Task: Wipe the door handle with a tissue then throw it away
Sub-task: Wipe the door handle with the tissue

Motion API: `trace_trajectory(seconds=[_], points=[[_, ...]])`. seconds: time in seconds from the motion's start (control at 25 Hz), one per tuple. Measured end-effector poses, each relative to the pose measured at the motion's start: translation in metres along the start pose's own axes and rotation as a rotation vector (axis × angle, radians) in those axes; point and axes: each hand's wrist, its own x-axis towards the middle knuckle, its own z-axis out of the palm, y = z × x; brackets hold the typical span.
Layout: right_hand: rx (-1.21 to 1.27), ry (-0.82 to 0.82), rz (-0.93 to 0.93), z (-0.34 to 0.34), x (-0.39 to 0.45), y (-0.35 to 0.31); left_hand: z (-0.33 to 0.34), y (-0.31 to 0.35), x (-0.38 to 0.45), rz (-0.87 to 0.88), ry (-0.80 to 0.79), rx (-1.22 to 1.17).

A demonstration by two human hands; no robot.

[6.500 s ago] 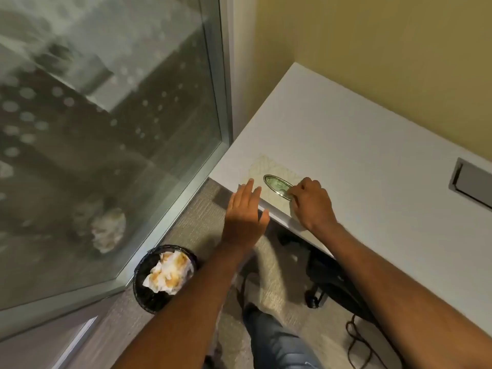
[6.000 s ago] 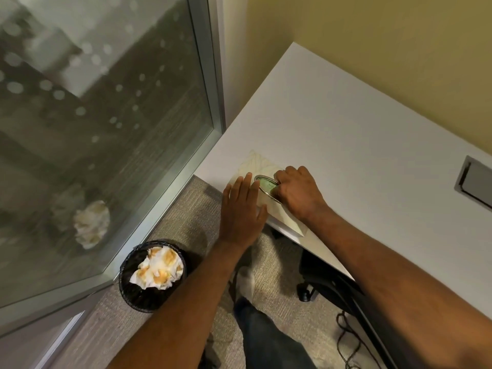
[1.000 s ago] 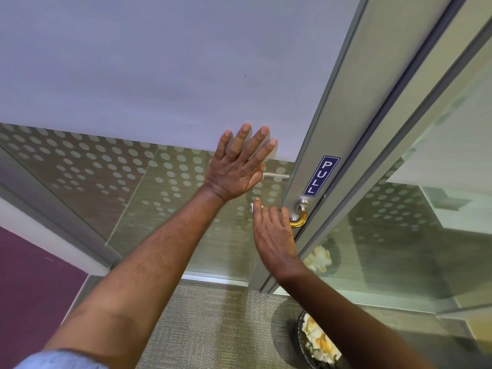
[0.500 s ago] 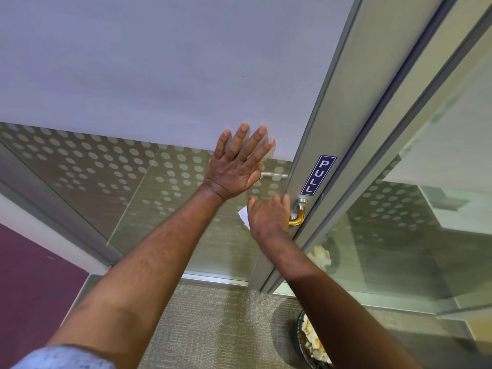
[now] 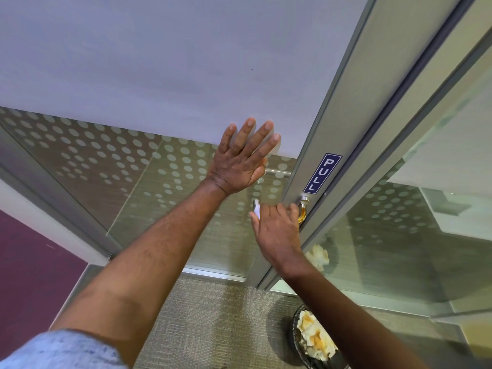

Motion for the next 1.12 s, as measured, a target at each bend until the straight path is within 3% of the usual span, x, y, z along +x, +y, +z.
trace_trajectory(seconds=[0.2,0.6,0.72,0.96,1.12], points=[[-0.095,-0.181,-0.017,-0.002,0.016,-0.005,0.002,0.0,-0.001,0.004,-0.003,-0.012],[-0.127,-0.341,0.046,-0.005,0.06,-0.032,-0.005,0.0,0.001,-0.002,-0.024,-0.005],[-0.052,-0.241,0.03,-0.001,0.047,-0.025,-0.007,0.0,0.002,0.0,-0.038,-0.004],[-0.14,0.056,-0.252,0.025,-0.006,0.035,-0.005,-0.001,0.001,0.002,-0.022,-0.005],[-0.217,0.051,-0.291,0.016,0.007,0.06,-0.002,0.0,0.0,0.003,-0.007,-0.016]])
